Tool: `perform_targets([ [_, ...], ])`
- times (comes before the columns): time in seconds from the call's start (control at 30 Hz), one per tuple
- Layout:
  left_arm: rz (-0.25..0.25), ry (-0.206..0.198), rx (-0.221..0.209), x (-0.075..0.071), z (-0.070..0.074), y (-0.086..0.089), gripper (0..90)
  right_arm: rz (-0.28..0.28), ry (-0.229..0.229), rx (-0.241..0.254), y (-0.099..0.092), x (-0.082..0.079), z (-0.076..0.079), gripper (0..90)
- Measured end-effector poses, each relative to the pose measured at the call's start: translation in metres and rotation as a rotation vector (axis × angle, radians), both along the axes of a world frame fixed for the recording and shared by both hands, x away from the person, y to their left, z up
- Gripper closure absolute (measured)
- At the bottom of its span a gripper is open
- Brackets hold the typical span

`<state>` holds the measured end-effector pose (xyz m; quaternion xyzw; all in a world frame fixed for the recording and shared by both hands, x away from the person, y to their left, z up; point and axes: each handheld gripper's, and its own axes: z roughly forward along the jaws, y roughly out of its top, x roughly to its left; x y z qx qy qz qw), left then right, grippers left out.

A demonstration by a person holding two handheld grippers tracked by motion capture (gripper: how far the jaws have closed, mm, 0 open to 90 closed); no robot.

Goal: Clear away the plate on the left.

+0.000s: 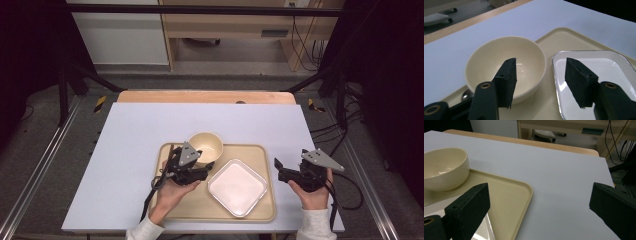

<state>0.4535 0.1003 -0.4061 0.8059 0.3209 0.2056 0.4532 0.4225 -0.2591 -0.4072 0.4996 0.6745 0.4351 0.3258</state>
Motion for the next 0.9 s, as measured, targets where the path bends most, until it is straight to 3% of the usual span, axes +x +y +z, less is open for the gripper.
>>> perform_targets([
  [0.37, 0.073, -0.025, -0.040, 0.006, 0.012, 0.064, 31.1, -0.009, 0.002, 0.002, -0.002, -0.001, 0.000, 3.2],
  [0.57, 0.143, -0.019, -0.078, 0.004, 0.005, 0.100, 27.8, -0.015, 0.009, 0.001, -0.003, 0.000, -0.001, 3.2],
  [0.9, 0.227, 0.002, -0.086, -0.001, -0.013, 0.135, 27.3, -0.029, 0.024, 0.007, -0.006, 0.001, -0.005, 3.5],
])
